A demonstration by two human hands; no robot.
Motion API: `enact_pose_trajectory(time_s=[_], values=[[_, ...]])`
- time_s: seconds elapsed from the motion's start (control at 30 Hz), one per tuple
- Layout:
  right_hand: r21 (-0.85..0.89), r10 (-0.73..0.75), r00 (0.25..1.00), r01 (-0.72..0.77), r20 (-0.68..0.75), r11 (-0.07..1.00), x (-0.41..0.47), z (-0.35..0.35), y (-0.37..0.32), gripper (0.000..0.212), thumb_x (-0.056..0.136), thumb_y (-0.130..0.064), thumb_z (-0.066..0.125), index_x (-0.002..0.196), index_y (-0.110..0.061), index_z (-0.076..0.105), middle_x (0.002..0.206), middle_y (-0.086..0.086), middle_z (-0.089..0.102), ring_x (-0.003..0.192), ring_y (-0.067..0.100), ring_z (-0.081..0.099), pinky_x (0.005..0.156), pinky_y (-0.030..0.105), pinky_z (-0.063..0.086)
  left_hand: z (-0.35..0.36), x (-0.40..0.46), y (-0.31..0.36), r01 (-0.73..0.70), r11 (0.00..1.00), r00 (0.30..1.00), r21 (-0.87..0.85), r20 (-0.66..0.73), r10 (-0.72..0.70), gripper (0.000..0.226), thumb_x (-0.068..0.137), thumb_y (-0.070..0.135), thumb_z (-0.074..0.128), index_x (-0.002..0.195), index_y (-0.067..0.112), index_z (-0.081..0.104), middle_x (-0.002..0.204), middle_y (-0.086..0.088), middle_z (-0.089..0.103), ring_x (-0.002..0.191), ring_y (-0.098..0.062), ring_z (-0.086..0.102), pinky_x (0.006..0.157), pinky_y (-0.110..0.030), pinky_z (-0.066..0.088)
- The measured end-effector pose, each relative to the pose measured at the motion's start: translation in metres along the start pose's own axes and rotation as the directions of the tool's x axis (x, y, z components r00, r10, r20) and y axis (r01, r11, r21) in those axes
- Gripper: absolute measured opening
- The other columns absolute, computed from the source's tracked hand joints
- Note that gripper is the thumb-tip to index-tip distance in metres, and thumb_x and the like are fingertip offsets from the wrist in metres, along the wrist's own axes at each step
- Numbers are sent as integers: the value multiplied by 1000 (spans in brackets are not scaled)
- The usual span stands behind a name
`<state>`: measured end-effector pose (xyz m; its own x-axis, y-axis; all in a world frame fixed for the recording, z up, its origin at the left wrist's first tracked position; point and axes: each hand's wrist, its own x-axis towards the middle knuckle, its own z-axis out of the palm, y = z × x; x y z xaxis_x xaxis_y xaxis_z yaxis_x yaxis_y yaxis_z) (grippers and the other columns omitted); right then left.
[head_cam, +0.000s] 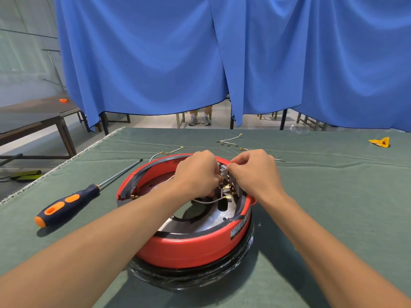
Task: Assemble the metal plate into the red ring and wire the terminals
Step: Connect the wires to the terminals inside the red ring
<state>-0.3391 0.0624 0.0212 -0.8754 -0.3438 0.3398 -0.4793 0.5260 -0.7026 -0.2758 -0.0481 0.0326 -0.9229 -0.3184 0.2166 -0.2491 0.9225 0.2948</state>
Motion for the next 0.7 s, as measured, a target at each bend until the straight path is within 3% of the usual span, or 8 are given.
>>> enact_pose_trajectory(time_s=[0.17, 0.33, 0.5, 0.7], values=[[-20, -7, 1000, 7, 0, 1000, -2, -1, 1, 12, 78, -23, 64, 75, -23, 76, 73, -3, 69, 77, 18, 61, 63, 24, 40, 4, 0, 1, 7, 1000, 999, 23, -37, -6, 23, 88, 25, 61, 70, 14, 68, 69, -6, 68, 72, -27, 66, 69, -36, 55], [-24, -7, 1000, 8, 11, 1000, -2, -1, 0, 13, 79, -23, 63, 75, -23, 76, 74, -3, 70, 76, 18, 62, 64, 26, 45, -3, 1, -3, 15, 999, 999, -41, 41, -13, 23, 88, 29, 62, 73, 15, 73, 63, -3, 67, 66, -25, 64, 63, -32, 52], [4, -11, 1000, 11, 15, 1000, -3, -2, -1, 13, 79, -22, 64, 76, -24, 76, 72, -5, 70, 77, 16, 63, 63, 26, 45, -8, -6, -8, -26, 999, 996, -41, -84, 22, 18, 82, 27, 60, 70, 18, 69, 75, 1, 69, 75, -20, 62, 61, -29, 46], [35, 12, 1000, -12, 6, 999, -2, -1, 1, 12, 78, -22, 65, 77, -25, 76, 79, -4, 72, 83, 18, 64, 70, 29, 49, -5, -10, -4, -161, 987, 986, 8, 41, 160, 11, 82, 33, 64, 86, 27, 72, 86, 1, 66, 84, -23, 60, 65, -29, 41]])
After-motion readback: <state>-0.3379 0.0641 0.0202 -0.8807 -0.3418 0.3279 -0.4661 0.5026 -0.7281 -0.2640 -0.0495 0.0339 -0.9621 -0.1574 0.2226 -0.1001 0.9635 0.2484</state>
